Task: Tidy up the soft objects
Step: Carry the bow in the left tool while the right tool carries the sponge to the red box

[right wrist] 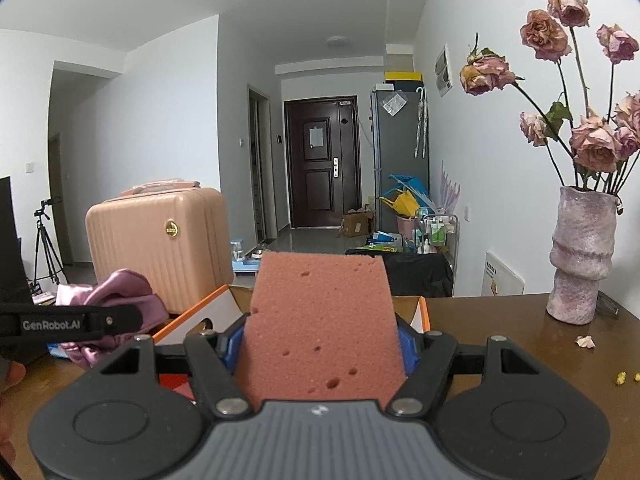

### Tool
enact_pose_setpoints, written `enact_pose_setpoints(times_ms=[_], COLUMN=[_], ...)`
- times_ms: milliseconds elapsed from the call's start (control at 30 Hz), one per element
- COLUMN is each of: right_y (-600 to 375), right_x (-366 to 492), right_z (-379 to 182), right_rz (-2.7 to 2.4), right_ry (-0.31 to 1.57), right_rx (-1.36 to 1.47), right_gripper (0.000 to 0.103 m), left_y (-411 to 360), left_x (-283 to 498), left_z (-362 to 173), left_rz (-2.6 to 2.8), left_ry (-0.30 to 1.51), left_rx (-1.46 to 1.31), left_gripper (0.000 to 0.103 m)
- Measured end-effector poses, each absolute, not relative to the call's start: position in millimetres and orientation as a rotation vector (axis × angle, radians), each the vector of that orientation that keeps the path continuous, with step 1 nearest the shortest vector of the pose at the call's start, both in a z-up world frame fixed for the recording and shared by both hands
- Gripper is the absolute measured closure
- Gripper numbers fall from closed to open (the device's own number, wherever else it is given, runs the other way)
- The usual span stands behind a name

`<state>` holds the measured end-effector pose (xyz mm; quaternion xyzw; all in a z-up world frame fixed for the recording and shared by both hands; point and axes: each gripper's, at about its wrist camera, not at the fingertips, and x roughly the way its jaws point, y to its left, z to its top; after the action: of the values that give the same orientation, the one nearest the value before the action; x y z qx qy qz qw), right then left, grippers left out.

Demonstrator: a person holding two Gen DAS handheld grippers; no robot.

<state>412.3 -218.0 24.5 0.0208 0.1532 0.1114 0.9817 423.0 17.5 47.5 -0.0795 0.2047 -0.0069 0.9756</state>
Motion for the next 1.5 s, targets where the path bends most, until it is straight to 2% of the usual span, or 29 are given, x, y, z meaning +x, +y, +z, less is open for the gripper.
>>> enact_pose_setpoints(times_ms=[733,1133,1500], right_y=[-208.7,-208.6,-206.7], right_x=[505.1,545.7,558.1], right_z=[12.8,-18.7,-46.2], right_rz=[0.212,0.192,0.167], right_ry=[0.376,0.487,0.503], right_rx=[0.02,0.026,0.038], right_gripper=[0.034,0.034,0.034], left_y=[11.8,12.9,12.4], left_x=[511.5,553.5,567.7], left_z=[39.3,15.1,-5.6], left_rz=[-0.027,-0.005,0.036], left_ry=[0.441,0.525,0.552], left_rx=[-0.132,-0.123,-0.103], left_gripper=[0.047,0.047,0.047])
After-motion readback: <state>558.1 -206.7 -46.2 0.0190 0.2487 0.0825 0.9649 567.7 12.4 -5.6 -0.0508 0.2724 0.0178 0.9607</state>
